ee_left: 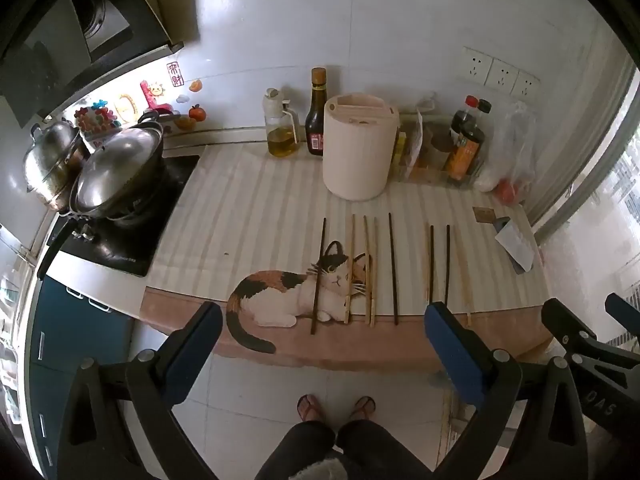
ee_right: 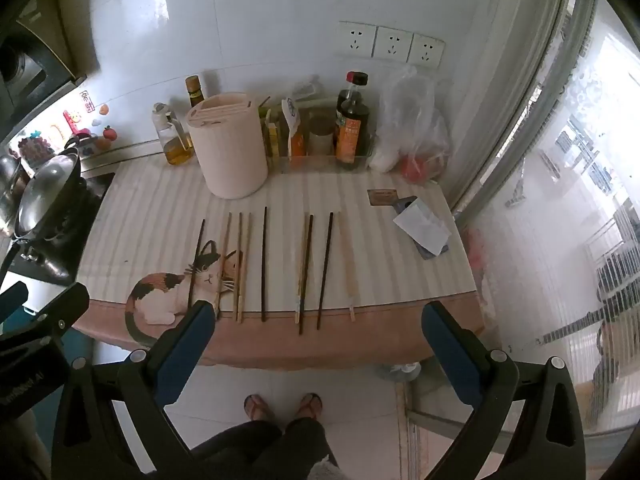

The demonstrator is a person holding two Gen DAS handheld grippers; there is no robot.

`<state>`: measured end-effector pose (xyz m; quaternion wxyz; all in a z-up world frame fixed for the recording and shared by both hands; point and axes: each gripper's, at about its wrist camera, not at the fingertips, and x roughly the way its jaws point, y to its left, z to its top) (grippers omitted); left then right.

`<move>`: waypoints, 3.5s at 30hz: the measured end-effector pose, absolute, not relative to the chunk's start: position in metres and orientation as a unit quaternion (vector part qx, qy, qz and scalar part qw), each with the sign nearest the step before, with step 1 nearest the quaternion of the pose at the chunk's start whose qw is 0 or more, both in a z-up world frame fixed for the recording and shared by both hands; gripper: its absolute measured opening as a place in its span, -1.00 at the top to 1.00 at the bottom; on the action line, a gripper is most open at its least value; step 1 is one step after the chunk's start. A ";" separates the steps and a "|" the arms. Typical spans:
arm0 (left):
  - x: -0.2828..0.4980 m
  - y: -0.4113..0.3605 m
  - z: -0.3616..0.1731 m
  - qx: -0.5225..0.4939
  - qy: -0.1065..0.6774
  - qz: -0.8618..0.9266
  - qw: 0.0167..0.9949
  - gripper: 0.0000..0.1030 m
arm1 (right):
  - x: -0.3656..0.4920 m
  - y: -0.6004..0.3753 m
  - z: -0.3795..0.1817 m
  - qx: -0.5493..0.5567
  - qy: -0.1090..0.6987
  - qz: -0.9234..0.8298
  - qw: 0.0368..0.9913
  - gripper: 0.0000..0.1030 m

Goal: Organize utensils

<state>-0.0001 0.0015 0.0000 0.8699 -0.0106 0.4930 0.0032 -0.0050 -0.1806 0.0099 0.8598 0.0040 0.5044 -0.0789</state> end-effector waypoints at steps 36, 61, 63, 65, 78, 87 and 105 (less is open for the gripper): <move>-0.009 0.007 0.006 0.008 0.490 0.011 0.872 -1.00 | -0.016 -0.179 0.018 0.008 0.505 -0.076 0.860 -1.00; -0.006 0.007 0.011 0.008 0.487 0.012 0.873 -1.00 | -0.011 -0.179 0.021 0.006 0.506 -0.075 0.860 -1.00; -0.006 0.007 0.011 0.008 0.487 0.012 0.873 -1.00 | -0.011 -0.180 0.022 0.007 0.505 -0.074 0.860 -1.00; -0.006 0.007 0.012 0.008 0.486 0.012 0.874 -1.00 | -0.007 -0.180 0.023 0.005 0.504 -0.074 0.860 -1.00; 0.003 0.006 0.014 0.008 0.487 0.012 0.873 -1.00 | -0.003 -0.179 0.023 0.003 0.503 -0.074 0.861 -1.00; 0.013 0.001 0.015 0.009 0.485 0.014 0.874 -1.00 | 0.005 -0.180 0.024 0.002 0.502 -0.074 0.861 -1.00; 0.067 0.007 -0.006 0.026 0.376 0.093 0.921 -1.00 | 0.057 -0.210 -0.010 0.073 0.439 -0.041 0.894 -1.00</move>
